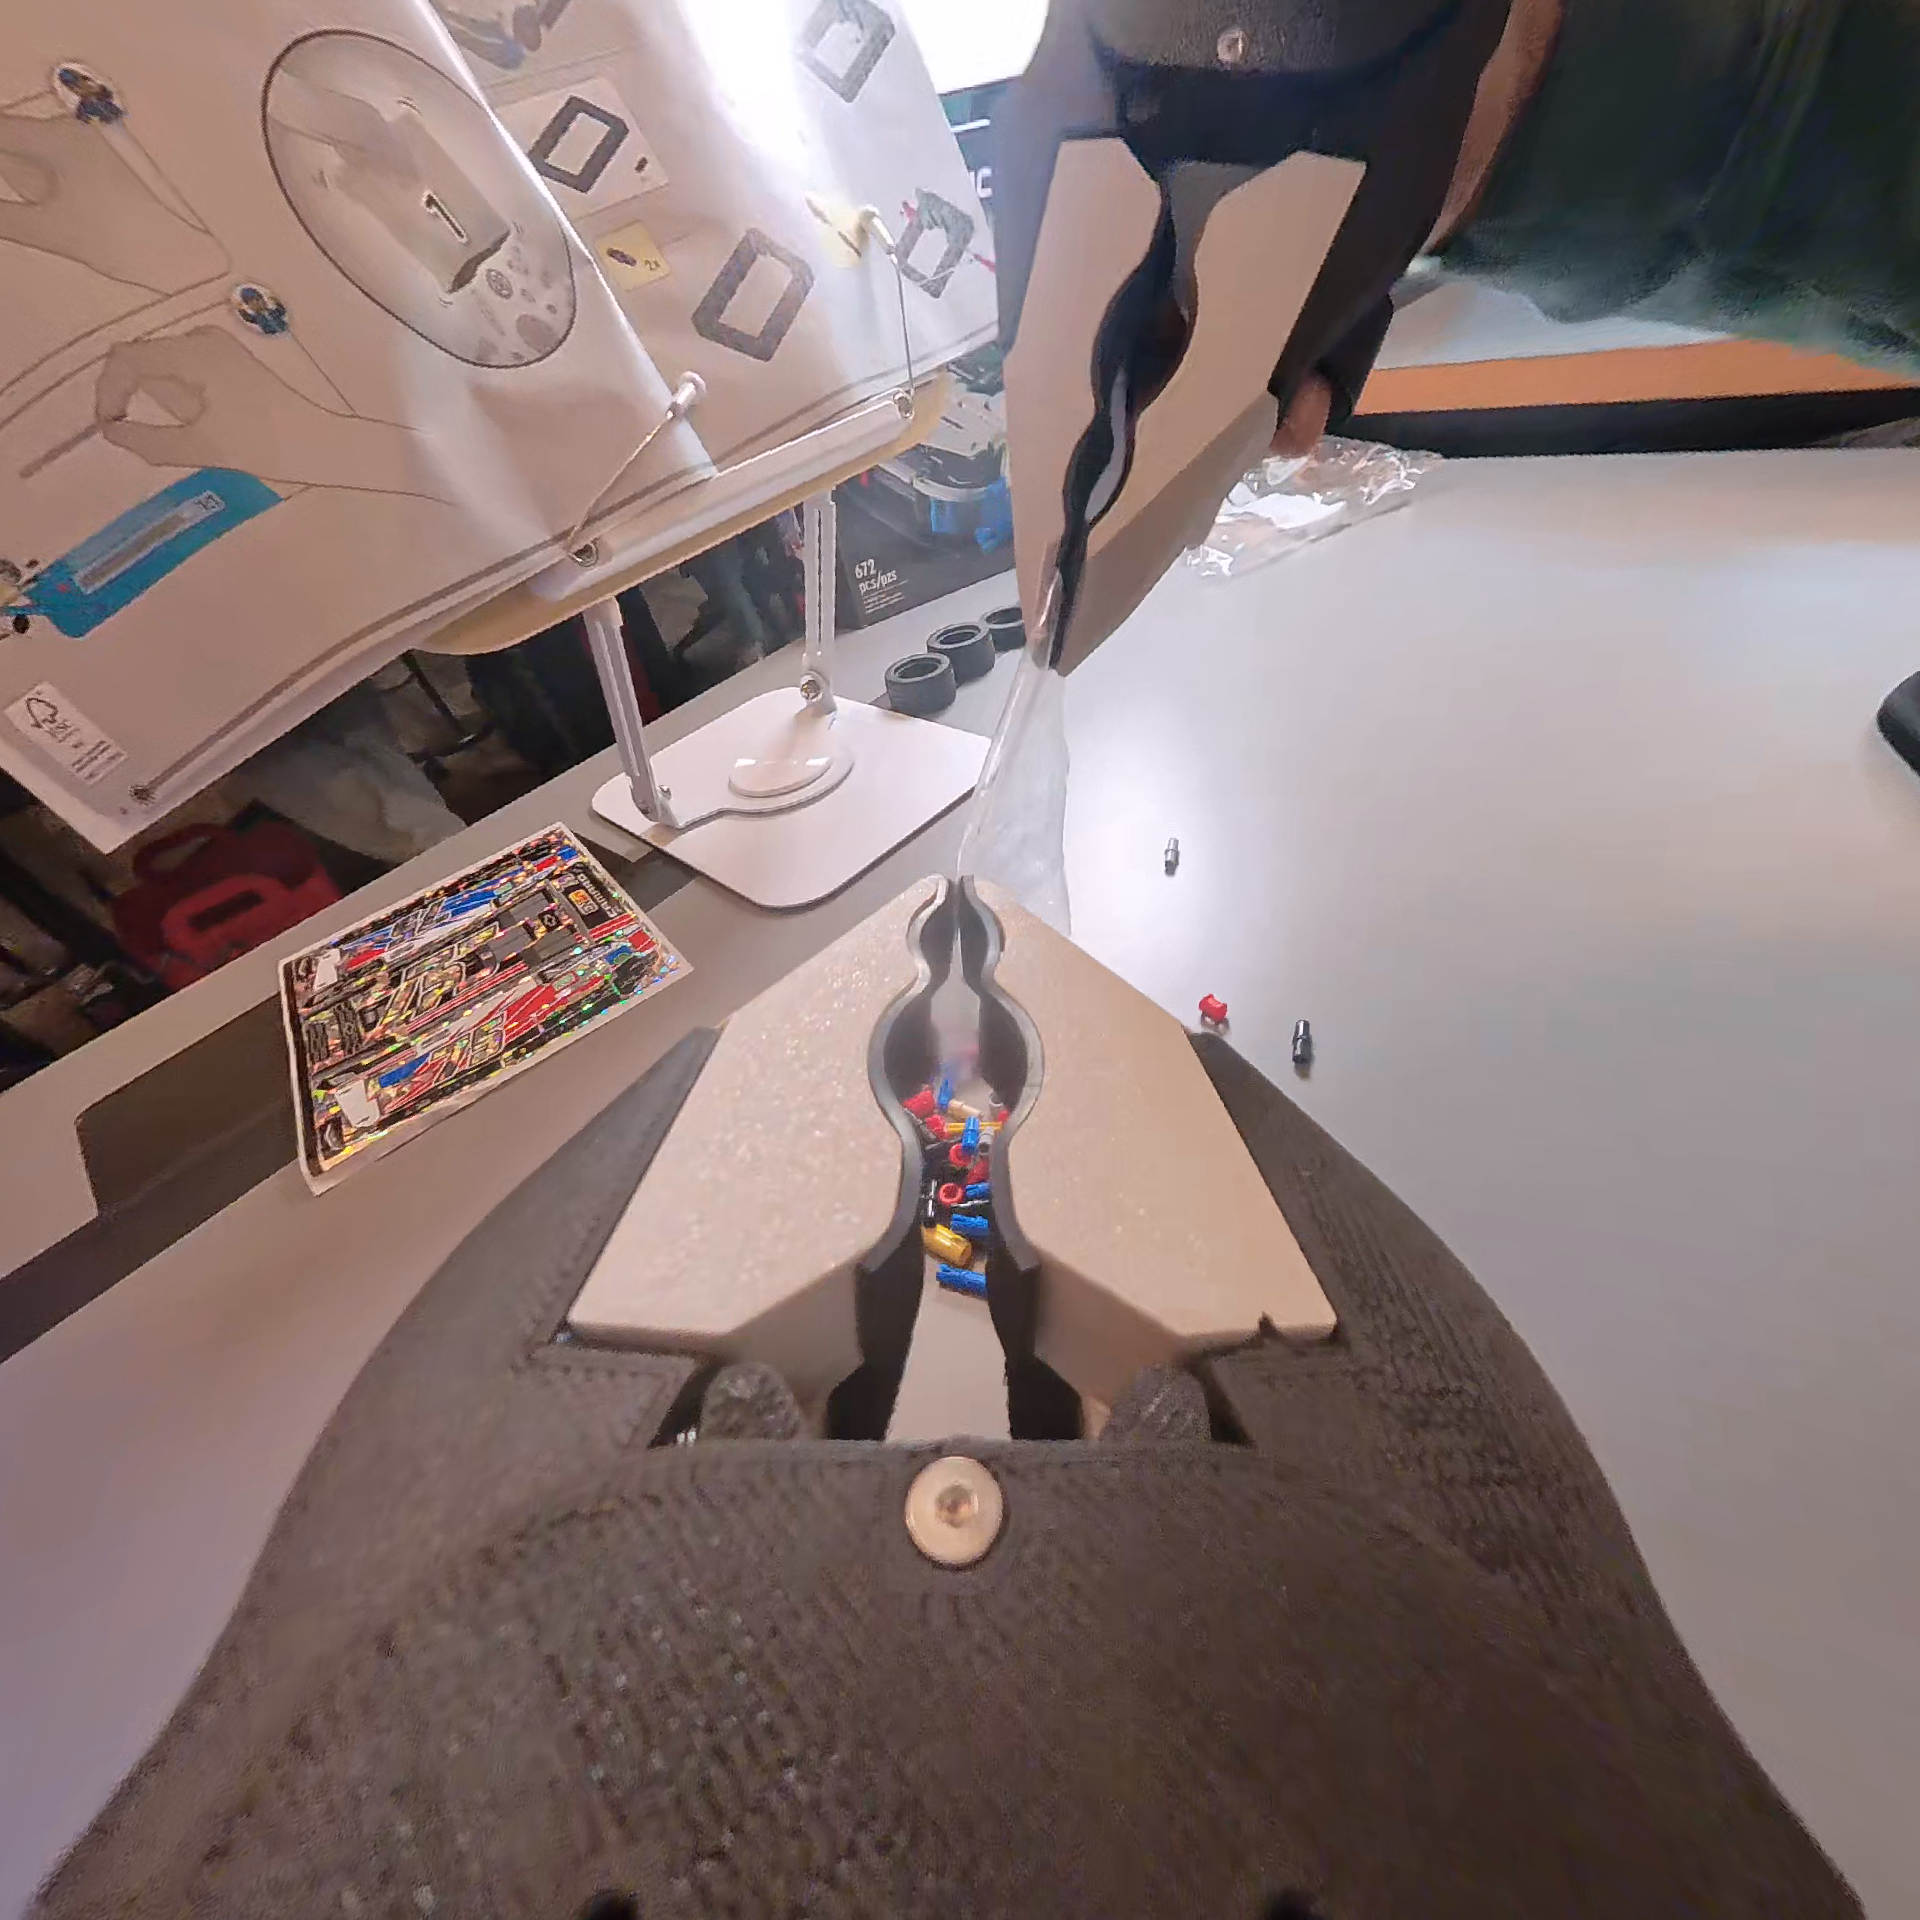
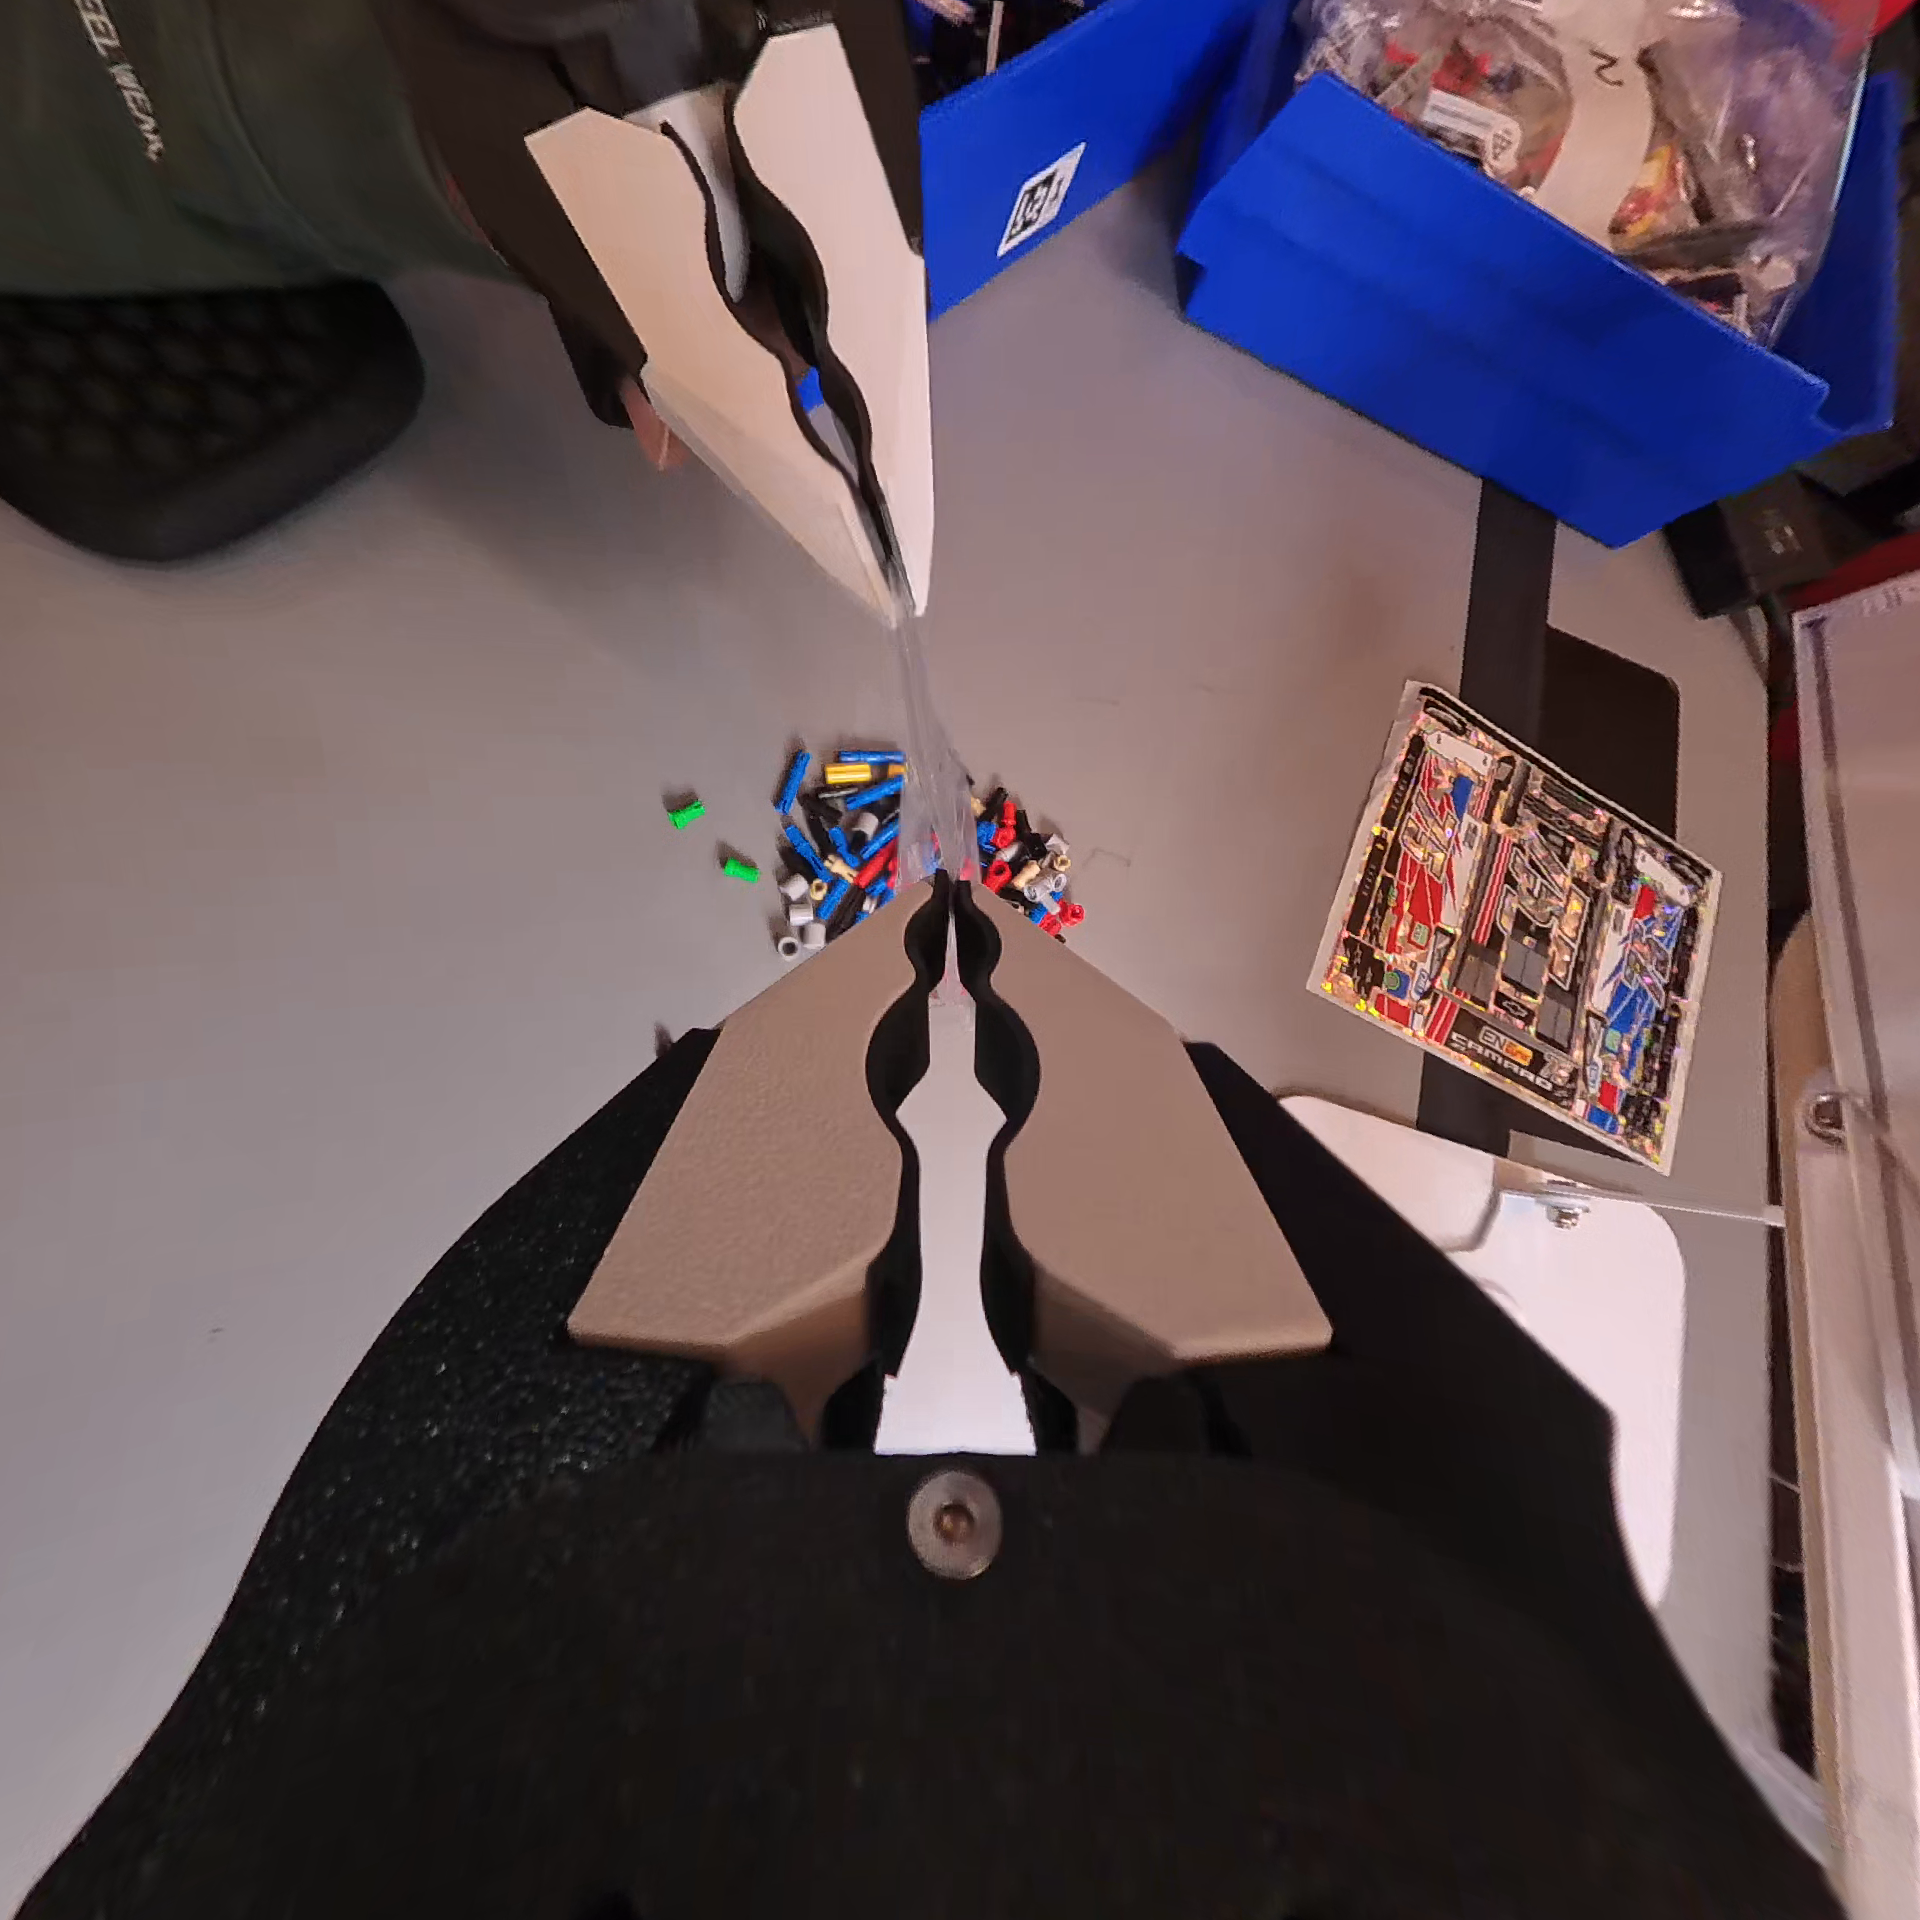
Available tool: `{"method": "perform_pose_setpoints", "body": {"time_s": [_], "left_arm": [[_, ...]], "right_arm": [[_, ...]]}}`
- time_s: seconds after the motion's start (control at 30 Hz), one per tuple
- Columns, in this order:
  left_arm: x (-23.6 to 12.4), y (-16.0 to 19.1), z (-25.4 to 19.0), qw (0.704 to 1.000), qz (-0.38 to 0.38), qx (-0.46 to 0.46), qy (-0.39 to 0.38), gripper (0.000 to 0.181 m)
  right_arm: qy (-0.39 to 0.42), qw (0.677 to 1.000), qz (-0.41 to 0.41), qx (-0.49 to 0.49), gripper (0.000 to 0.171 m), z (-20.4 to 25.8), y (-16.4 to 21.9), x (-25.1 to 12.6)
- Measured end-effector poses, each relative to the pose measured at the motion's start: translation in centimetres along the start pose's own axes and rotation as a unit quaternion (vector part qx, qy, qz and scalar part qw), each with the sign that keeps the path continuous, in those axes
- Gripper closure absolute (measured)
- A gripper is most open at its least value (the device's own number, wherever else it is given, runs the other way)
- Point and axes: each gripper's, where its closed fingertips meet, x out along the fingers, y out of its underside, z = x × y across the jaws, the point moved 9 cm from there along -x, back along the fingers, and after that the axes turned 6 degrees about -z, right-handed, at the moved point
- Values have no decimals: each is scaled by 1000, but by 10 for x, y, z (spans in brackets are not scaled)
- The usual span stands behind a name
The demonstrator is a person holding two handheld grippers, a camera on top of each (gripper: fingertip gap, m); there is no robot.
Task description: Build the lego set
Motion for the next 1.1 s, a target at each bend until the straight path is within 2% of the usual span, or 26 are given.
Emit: {"method": "perform_pose_setpoints", "body": {"time_s": [0.03, 0.23, 0.5, 0.6, 0.7, 0.8, 0.9, 1.0, 1.1], "left_arm": [[-1, 0, 1, 1000, -5, -6, 1, 181], [-2, -2, -2, 999, -27, -5, 22, 181], [4, -3, -11, 999, -26, 8, 35, 181], [5, -1, -11, 999, -15, 16, 25, 181], [3, -2, -7, 999, -31, -16, 26, 181], [9, -1, -8, 995, -41, -80, 32, 177], [27, 6, -14, 977, -50, -198, 62, 153], [56, 9, -24, 942, -65, -314, 97, 133], [90, 4, -34, 887, -83, -436, 130, 114]], "right_arm": [[-1, 1000, -11, 8, 171, 0, 2, -1], [32, 998, -46, -1, 171, 11, 8, -7], [177, 976, -124, -4, 171, 62, 48, -21], [233, 965, -125, 4, 171, 77, 67, -37], [292, 945, -143, 27, 171, 88, 80, -54], [375, 917, -132, 6, 171, 101, 84, -55], [437, 892, -116, -22, 171, 105, 86, -44], [468, 878, -89, -41, 171, 101, 86, -31], [506, 856, -37, -101, 171, 103, 88, -24]]}}
